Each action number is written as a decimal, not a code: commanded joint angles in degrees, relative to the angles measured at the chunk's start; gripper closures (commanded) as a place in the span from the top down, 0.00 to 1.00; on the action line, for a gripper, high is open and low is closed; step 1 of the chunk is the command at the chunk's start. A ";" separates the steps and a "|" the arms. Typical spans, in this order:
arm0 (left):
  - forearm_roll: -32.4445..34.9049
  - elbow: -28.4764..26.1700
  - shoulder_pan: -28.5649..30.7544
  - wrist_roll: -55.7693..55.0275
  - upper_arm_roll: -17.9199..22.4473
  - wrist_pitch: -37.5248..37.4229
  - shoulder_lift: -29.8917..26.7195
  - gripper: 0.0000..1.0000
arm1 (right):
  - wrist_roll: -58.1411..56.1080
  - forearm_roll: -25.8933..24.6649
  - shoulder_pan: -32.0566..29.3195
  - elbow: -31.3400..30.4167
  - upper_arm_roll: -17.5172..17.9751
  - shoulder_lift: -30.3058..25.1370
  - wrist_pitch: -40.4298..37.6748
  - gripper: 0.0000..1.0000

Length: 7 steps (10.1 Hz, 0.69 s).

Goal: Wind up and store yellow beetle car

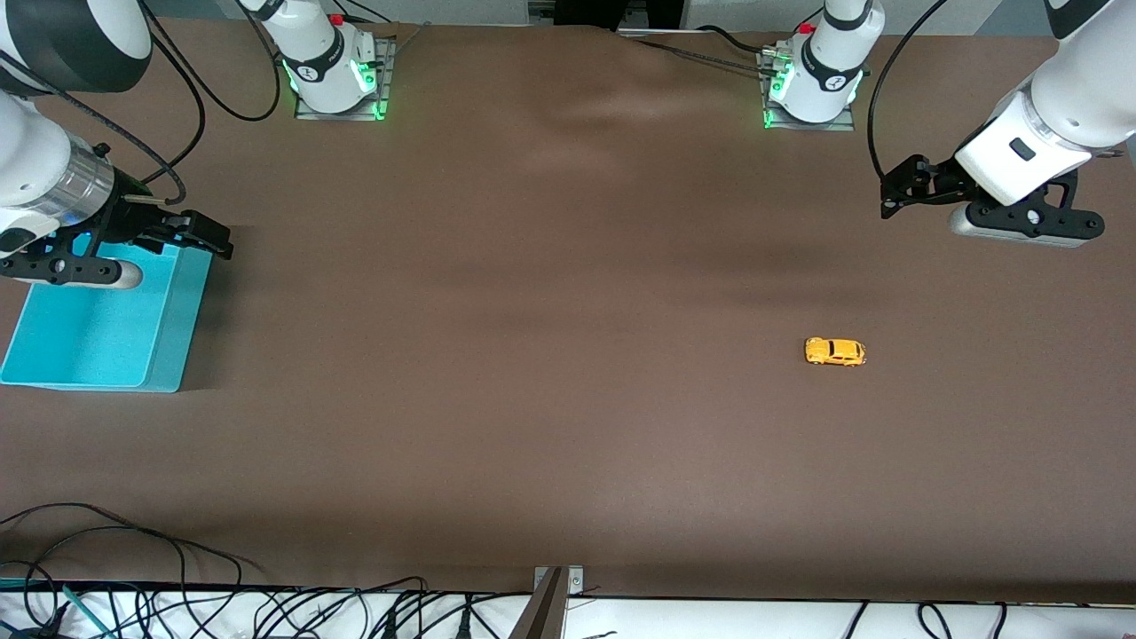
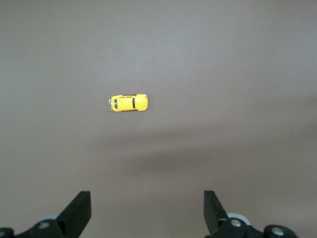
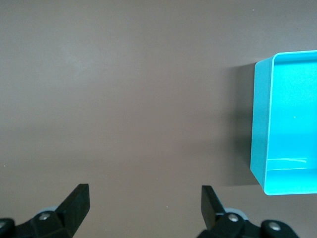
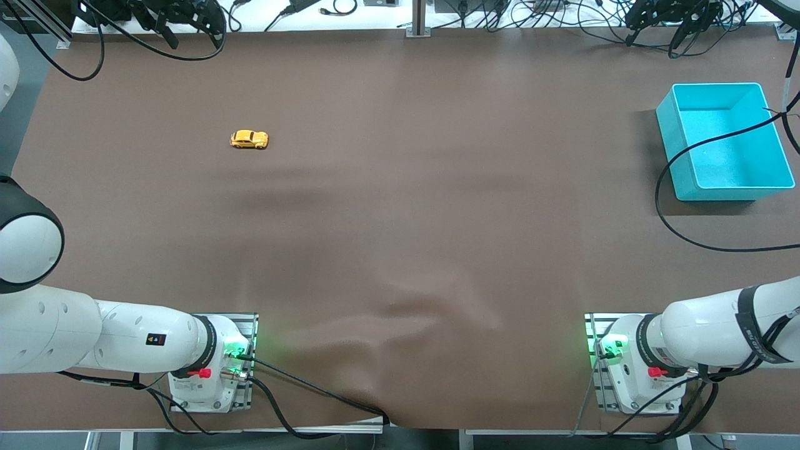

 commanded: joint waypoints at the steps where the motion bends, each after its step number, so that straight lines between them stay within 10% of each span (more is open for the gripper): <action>1: 1.45 1.19 0.74 -0.37 0.49 0.15 1.30 1.00 | -0.98 0.11 -0.42 1.22 0.23 0.40 -1.12 1.00; 7: 3.29 -0.91 2.23 -0.37 0.40 3.40 0.08 1.00 | -0.98 0.11 -0.51 1.14 0.14 0.58 -1.20 1.00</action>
